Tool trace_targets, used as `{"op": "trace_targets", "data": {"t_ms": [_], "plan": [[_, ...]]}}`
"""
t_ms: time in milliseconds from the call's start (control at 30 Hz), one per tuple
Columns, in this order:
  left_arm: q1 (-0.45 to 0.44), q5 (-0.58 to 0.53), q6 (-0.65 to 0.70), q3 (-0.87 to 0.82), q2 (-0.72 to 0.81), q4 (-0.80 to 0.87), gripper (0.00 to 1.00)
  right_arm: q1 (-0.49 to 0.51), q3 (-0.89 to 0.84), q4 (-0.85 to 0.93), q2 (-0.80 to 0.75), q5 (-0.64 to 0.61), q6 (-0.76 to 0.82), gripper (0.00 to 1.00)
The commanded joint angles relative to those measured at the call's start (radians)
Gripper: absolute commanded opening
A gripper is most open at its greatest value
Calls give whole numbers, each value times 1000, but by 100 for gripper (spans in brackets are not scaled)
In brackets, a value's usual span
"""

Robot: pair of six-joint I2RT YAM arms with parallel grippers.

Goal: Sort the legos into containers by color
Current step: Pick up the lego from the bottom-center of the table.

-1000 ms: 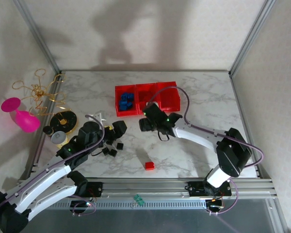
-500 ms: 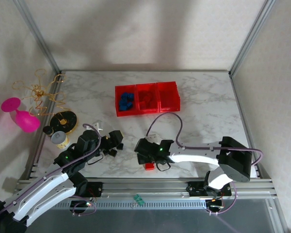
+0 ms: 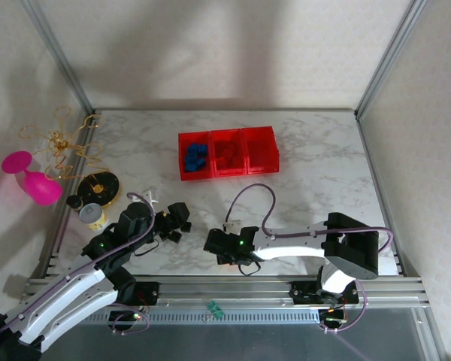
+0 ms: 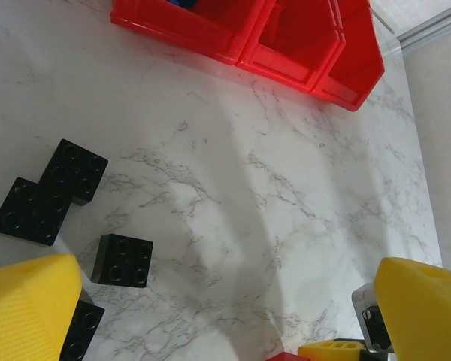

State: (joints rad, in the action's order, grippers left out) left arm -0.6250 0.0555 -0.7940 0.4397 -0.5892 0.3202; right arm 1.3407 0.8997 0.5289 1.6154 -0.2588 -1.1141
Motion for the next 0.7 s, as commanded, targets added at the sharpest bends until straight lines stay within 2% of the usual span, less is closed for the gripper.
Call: {"op": "trace_targets", "data": {"t_ms": [0,167,333,500,667], "plan": [[-7,-22,-11,-11,12,24,100,15,-5,38,15,-19,-20,52],[-7,-19,-14,-10,14,23,100,14,23,62,15,-41,-6,43],[-8,-25,-10,-6,16,15,100,0,70,79,-9,-72,34,41],[-7,-40,2,13,-1,-3,100,-82,120,80,-52,-105,149,41],[-5,-75,19,57,-50,-35,100,-239,204,32,-57,-161,324,41]]}}
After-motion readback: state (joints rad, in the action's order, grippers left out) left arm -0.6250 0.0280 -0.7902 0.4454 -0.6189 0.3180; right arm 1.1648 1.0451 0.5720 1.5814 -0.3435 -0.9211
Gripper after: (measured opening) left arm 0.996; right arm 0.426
